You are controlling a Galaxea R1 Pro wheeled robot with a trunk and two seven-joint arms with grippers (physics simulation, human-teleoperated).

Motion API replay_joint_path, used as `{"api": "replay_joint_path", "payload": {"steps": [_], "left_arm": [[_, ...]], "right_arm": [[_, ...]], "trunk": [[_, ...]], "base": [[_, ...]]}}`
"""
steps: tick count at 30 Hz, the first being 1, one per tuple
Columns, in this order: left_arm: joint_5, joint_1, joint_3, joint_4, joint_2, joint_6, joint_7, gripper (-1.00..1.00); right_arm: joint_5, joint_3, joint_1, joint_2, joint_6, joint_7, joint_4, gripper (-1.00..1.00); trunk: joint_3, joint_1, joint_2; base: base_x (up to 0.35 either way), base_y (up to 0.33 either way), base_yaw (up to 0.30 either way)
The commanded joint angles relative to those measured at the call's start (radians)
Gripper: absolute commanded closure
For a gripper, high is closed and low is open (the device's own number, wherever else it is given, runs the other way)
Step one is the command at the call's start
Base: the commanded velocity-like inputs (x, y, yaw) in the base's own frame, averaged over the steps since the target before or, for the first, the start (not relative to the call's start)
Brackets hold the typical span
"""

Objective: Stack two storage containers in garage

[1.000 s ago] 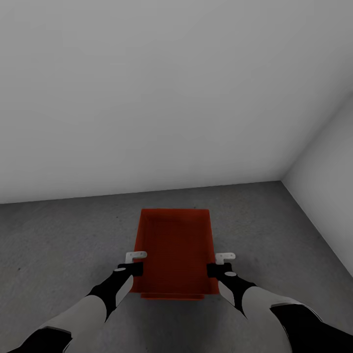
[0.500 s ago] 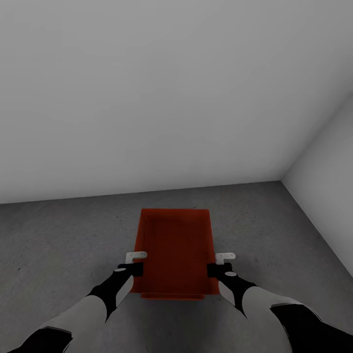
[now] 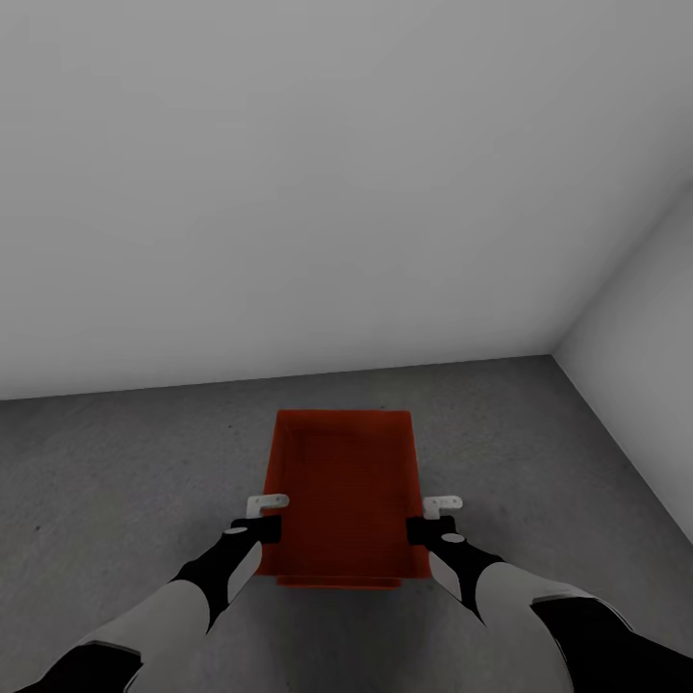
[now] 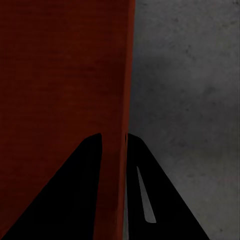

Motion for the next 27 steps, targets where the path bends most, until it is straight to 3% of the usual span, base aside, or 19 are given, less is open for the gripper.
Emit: {"api": "replay_joint_path", "payload": {"steps": [1,12,27], "left_arm": [[-0.002,-0.001,0.007,-0.033,0.001,-0.030,0.013,1.00],[0.001,-0.001,0.007,-0.034,0.004,-0.030,0.013,1.00],[0.001,-0.001,0.007,-0.033,0.004,-0.030,0.013,1.00]], "right_arm": [[-0.017,-0.010,0.000,-0.011,-0.005,-0.005,0.006,1.00],[-0.017,-0.010,-0.001,-0.011,-0.005,-0.005,0.006,1.00],[-0.017,-0.010,0.000,-0.013,-0.005,-0.005,0.006,1.00]], "trunk": [[-0.001,0.000,-0.001],[-0.001,0.000,-0.001],[-0.048,0.058,-0.106]], "base": [[0.000,0.000,0.000],[0.000,0.000,0.000],[0.000,0.000,0.000]]}}
